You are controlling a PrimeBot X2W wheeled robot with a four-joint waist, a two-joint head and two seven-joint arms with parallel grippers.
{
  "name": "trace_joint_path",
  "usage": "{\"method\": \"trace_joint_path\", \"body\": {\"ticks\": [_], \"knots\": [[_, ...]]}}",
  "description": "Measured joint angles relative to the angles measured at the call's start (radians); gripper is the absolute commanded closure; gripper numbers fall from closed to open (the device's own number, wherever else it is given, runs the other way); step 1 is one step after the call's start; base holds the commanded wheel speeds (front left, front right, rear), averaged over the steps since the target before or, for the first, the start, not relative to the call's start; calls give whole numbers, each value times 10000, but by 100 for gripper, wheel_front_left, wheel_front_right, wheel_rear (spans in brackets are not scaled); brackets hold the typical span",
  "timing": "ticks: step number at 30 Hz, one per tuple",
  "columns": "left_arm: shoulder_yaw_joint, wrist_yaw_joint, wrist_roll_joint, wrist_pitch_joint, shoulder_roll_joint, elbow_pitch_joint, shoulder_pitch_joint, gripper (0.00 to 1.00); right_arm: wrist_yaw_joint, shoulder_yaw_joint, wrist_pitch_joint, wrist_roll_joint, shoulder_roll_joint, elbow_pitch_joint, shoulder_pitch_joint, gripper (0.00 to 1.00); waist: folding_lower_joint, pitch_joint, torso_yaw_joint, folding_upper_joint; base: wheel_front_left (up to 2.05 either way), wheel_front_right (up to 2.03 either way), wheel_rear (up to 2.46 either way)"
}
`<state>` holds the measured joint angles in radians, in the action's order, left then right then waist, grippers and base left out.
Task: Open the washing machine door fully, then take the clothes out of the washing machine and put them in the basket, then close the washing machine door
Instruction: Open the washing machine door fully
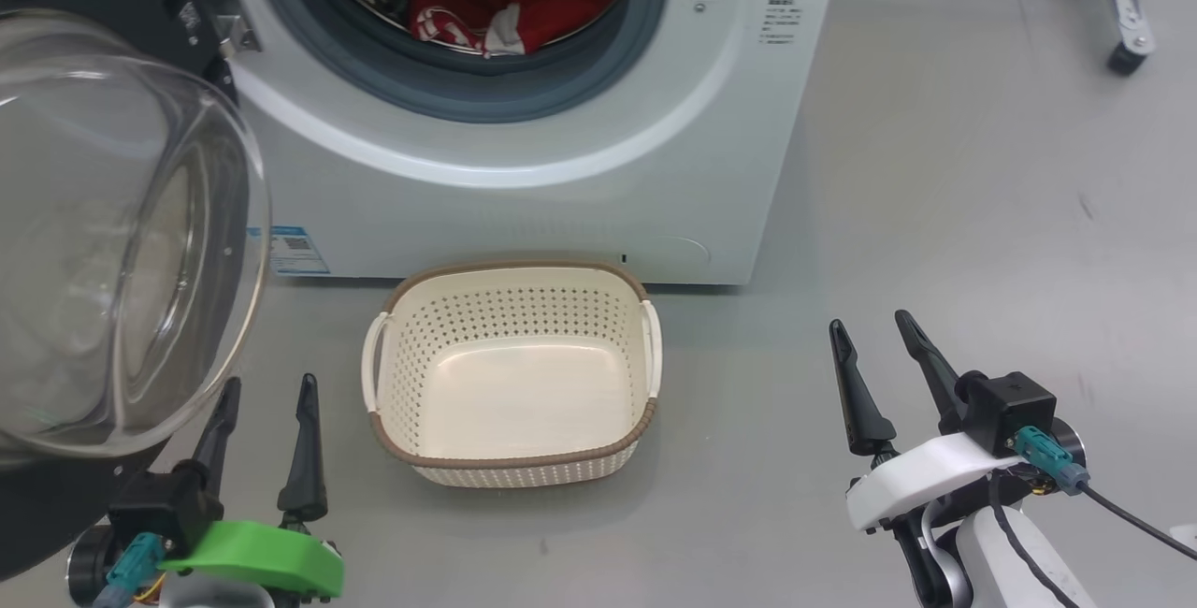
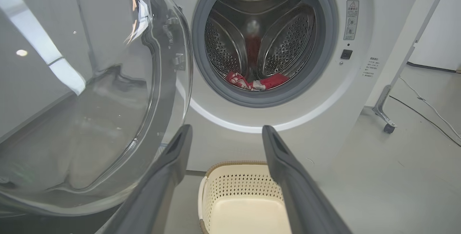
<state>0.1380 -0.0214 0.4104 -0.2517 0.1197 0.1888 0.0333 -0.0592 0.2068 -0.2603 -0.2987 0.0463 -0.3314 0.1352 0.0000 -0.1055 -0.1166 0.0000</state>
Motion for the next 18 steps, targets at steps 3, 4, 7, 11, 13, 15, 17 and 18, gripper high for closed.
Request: {"method": "trace_joint_path", "body": {"ticks": [3,4,7,11,13,15,17,18], "knots": [[148,0,-42,88,6,2,-128,0,81,4,0,-17,0,6,-1,0,0,-2,266,0,0,0,0],[198,0,-77,130,6,12,-183,0,94,2,0,-21,0,6,-3,0,0,2,348,0,0,0,0],[263,-2,-109,230,10,2,-208,0,102,-2,0,-33,0,15,-8,0,0,23,563,0,0,0,0],[293,-2,-121,362,15,-15,-242,0,192,-17,0,-33,0,29,-13,0,0,56,783,0,0,0,0],[313,-12,-153,410,15,-21,-291,0,196,-54,0,-33,-2,33,-23,0,0,82,865,0,0,0,0],[372,-13,-165,483,13,-29,-344,0,272,-115,-2,-33,-2,71,-55,0,0,113,910,0,0,0,0],[395,-44,-169,485,15,-44,-346,0,278,-125,0,-33,0,96,-70,0,0,127,927,0,0,0,0],[395,-56,-182,500,15,-46,-346,0,278,-125,-2,-33,0,105,-82,0,0,132,932,0,0,0,0]]}}
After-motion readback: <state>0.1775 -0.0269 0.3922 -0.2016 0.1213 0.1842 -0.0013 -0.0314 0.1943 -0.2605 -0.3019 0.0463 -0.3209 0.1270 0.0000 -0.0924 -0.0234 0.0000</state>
